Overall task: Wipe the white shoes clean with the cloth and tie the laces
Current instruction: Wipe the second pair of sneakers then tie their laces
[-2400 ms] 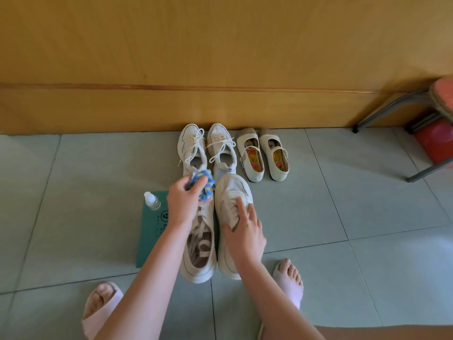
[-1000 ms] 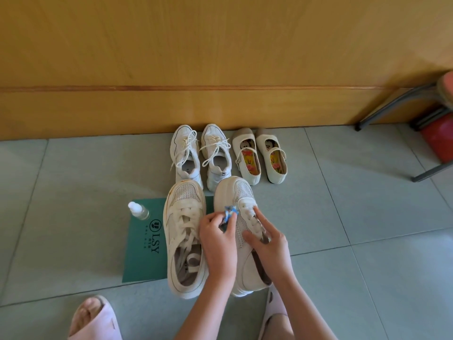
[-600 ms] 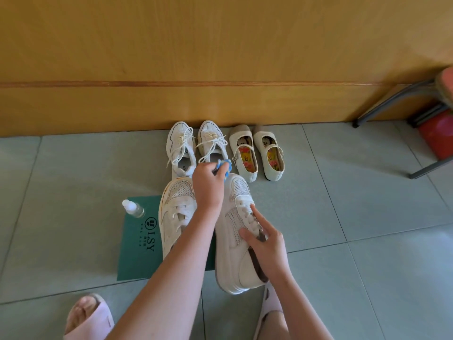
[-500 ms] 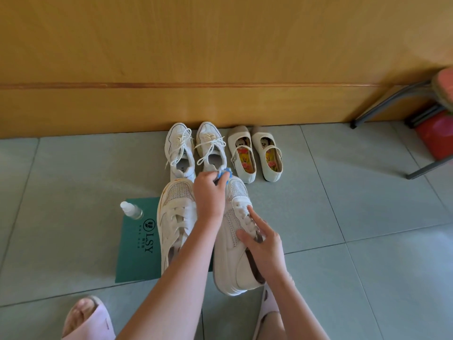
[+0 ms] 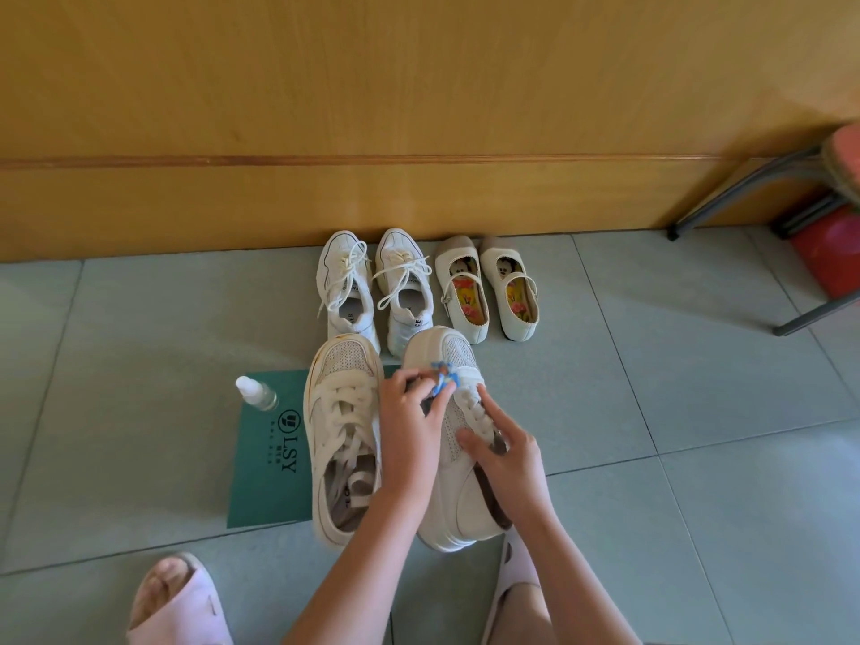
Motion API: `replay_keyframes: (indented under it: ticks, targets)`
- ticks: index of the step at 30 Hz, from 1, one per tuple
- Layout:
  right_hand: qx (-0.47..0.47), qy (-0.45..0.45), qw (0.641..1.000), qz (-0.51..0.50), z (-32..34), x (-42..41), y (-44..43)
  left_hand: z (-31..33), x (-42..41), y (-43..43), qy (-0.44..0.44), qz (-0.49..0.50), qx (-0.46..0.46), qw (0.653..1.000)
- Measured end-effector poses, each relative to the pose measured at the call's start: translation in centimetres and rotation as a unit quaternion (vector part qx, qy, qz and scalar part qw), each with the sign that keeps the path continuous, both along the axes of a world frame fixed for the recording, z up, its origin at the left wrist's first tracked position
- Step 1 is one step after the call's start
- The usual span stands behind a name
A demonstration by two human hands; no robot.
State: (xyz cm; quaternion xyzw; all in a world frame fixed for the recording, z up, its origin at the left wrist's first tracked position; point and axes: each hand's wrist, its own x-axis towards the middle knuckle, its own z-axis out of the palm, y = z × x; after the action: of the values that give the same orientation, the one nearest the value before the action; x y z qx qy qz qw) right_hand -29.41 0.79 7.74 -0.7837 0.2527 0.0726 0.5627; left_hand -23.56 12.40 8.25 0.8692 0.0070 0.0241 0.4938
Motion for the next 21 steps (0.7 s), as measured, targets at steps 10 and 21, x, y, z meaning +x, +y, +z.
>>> replay_keyframes:
  ticks: [10,21]
  targets:
    - [0.001,-0.005,1.0,0.002,0.5,0.0,0.0,1.2,-0.1,0.2,0.033,0.035,-0.081,0.996]
    - [-0.035,0.01,0.999,0.014,0.1,0.3,0.5,2.5,12.8,-1.0,0.083,-0.205,0.149,0.964]
